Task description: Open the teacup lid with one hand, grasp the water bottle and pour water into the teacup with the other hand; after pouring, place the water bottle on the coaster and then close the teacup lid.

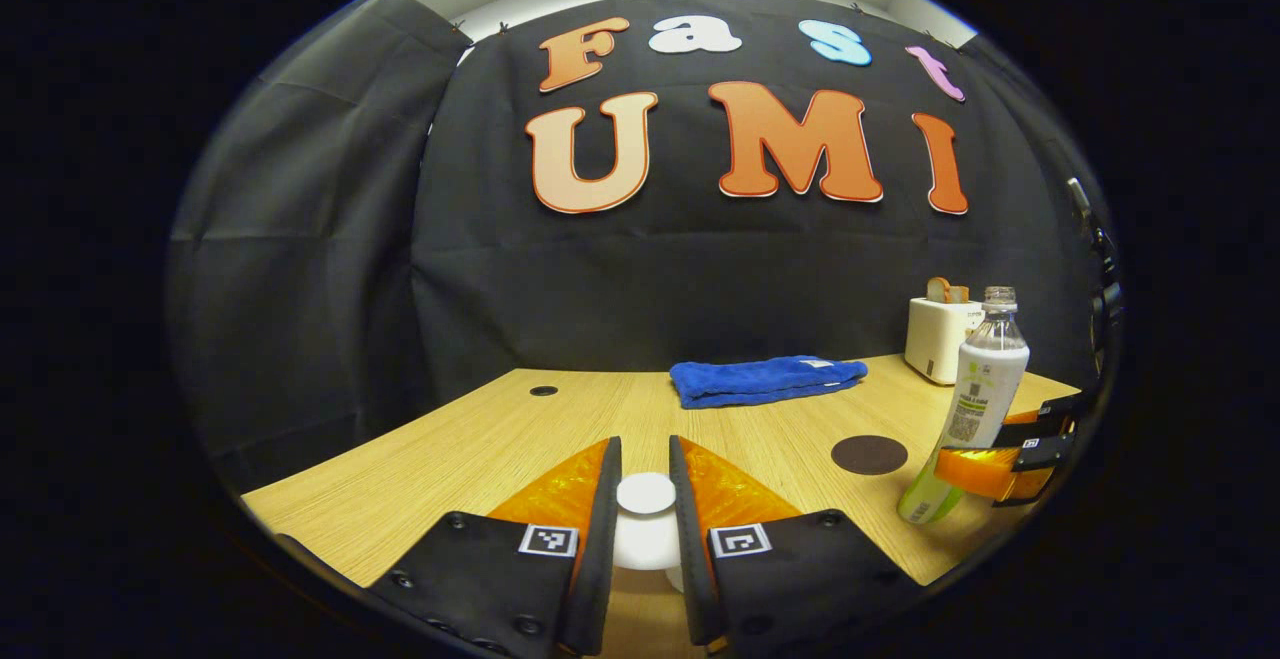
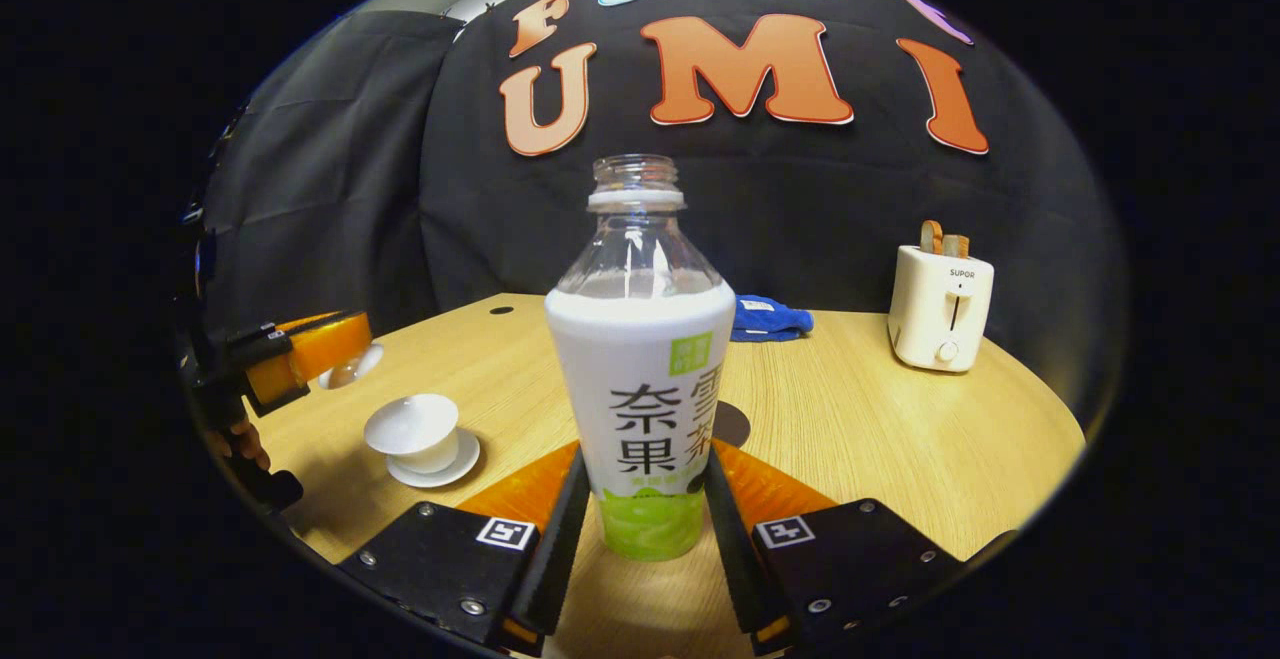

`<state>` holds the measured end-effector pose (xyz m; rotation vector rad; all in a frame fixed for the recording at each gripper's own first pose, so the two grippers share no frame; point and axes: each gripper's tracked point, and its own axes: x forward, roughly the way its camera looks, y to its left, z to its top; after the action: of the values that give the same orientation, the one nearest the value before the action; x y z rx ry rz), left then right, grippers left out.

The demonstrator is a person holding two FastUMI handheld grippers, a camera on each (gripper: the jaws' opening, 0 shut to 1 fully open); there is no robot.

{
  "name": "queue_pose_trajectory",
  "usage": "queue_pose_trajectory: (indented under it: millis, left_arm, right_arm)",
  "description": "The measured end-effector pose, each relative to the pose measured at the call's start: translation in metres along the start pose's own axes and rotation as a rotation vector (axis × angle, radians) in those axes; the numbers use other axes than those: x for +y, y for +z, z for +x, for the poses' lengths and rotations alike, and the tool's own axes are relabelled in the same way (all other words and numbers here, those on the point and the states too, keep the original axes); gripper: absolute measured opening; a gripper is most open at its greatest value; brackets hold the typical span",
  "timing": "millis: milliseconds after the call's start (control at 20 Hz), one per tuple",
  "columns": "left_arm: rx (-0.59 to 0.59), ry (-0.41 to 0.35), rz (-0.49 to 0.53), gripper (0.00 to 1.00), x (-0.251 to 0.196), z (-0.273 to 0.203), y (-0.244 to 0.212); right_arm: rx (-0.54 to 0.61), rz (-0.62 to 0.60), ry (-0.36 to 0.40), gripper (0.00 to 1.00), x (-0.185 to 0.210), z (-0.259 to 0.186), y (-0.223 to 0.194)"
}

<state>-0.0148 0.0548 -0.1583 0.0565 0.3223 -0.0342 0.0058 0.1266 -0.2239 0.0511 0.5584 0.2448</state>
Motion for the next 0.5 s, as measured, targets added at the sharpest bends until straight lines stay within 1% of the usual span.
queue_pose_trajectory:
  millis: [100,200,250,350,400,450,500]
  left_arm:
    - [0.002,0.006,-0.008,0.34,0.005,-0.002,-0.002]
    - [0.002,0.019,0.001,0.31,0.015,0.001,-0.001]
    - [0.005,0.025,0.006,0.34,0.019,0.0,-0.001]
    - [0.01,0.04,0.007,0.34,0.027,-0.001,-0.002]
    - [0.01,0.05,0.005,0.31,0.033,-0.001,-0.002]
    - [0.01,0.053,0.005,0.34,0.035,-0.002,-0.001]
    - [0.009,0.058,0.004,0.34,0.039,-0.003,-0.001]
  right_arm:
    - [0.006,-0.013,0.002,0.65,0.001,-0.001,0.004]
    - [-0.013,-0.064,-0.009,0.64,0.0,-0.002,0.015]
    - [-0.024,-0.101,-0.022,0.64,-0.002,-0.001,0.021]
    - [-0.032,-0.185,-0.058,0.64,-0.006,0.001,0.029]
    - [-0.032,-0.233,-0.074,0.64,-0.008,0.002,0.032]
    - [-0.029,-0.279,-0.088,0.64,-0.01,0.002,0.031]
    - [-0.026,-0.328,-0.102,0.64,-0.011,0.003,0.031]
